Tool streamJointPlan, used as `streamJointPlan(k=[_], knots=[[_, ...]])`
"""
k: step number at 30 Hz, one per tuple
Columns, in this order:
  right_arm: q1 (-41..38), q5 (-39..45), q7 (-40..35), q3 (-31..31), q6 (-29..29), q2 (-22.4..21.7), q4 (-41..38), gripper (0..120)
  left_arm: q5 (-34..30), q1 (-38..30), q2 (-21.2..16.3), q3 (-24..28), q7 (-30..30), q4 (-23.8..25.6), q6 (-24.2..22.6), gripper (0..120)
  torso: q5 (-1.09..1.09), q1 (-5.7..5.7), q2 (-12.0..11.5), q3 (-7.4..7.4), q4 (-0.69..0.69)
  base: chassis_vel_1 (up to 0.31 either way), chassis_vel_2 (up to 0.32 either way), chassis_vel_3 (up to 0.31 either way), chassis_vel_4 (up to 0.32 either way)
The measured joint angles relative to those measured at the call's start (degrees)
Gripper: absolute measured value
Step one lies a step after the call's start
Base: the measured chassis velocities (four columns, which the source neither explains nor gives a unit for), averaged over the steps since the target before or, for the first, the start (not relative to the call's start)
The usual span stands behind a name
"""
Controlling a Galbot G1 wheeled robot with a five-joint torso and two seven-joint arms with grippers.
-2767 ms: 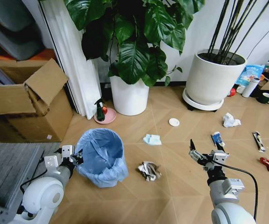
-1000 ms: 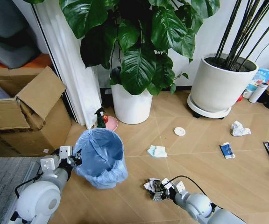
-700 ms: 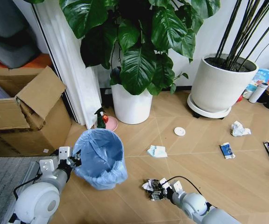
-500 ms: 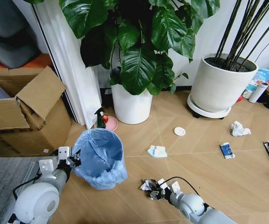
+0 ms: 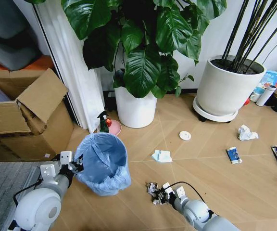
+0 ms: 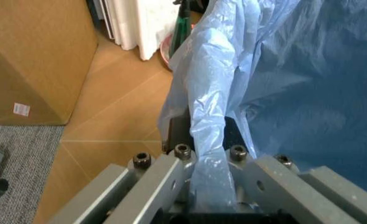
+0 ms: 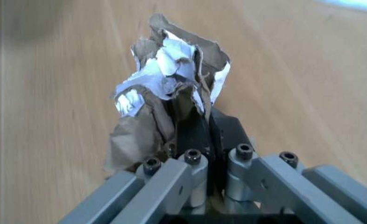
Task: Pick up the trash bin and place the garbage on the floor into it.
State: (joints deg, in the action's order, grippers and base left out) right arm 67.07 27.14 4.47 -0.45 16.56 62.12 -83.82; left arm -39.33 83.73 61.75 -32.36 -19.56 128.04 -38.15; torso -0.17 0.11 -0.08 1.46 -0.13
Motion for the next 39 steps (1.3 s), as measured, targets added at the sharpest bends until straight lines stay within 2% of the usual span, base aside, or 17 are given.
streamJointPlan(k=[9, 15, 19, 22, 24, 29, 33, 34, 39], knots=[[3.1, 1.1, 0.5, 7.9, -1.7, 0.8, -5.3, 0, -0.4, -0.1, -0.7, -0.4, 0.1, 0.2, -0.1, 0, -0.01, 0.00, 0.0, 0.00, -0.01, 0.000, 0.000, 0.000, 0.000], [1.2, 3.1, 0.2, 11.8, -2.8, 1.1, -11.3, 0, -0.9, -0.4, -1.0, -1.0, 0.0, -0.8, -0.7, 0, 0.01, 0.00, 0.0, 0.00, 0.01, 0.000, 0.000, 0.000, 0.000], [-3.2, 8.1, -0.8, 14.0, 0.1, -3.2, -22.1, 0, -1.8, -1.7, -2.9, 0.4, 0.1, -3.1, -1.7, 0, -0.02, 0.00, 0.0, 0.00, 0.00, 0.000, 0.000, 0.000, 0.000], [-5.6, 11.1, -1.4, 14.1, 0.7, -5.4, -26.0, 0, -2.6, -2.8, -3.9, 1.5, 0.4, -3.7, -2.2, 0, 0.02, 0.00, 0.0, 0.00, -0.01, 0.000, 0.000, 0.000, 0.000], [-8.2, 13.9, -1.5, 13.5, 1.0, -7.1, -29.0, 0, -3.7, -4.0, -4.6, 2.4, 0.5, -4.3, -2.7, 0, -0.03, 0.00, 0.0, 0.00, 0.00, 0.000, 0.000, 0.000, 0.000], [-12.9, 18.9, -2.1, 10.9, 2.1, -9.2, -32.8, 0, -4.5, -5.7, -5.6, 3.4, 1.3, -5.5, -3.1, 0, 0.00, 0.00, 0.0, 0.00, -0.01, 0.000, 0.000, 0.000, 0.000], [-19.1, 24.2, -2.5, 5.4, 3.7, -10.7, -36.3, 0, -4.6, -7.9, -6.8, 4.9, 3.2, -7.8, -3.7, 0, -0.02, 0.00, 0.0, 0.00, 0.00, 0.000, 0.000, 0.000, 0.000], [-19.1, 24.2, -2.5, 5.4, 3.7, -10.7, -36.3, 0, -4.6, -7.9, -6.8, 4.9, 3.2, -7.8, -3.7, 0, -0.02, 0.00, 0.0, 0.00, 0.00, 0.000, 0.000, 0.000, 0.000], [-23.4, 26.5, -3.5, -2.4, 4.5, -10.2, -36.5, 0, -4.8, -10.1, -7.6, 6.2, 4.6, -9.1, -4.0, 0, 0.00, 0.00, 0.0, 0.00, -0.01, 0.000, 0.000, 0.000, 0.000]])
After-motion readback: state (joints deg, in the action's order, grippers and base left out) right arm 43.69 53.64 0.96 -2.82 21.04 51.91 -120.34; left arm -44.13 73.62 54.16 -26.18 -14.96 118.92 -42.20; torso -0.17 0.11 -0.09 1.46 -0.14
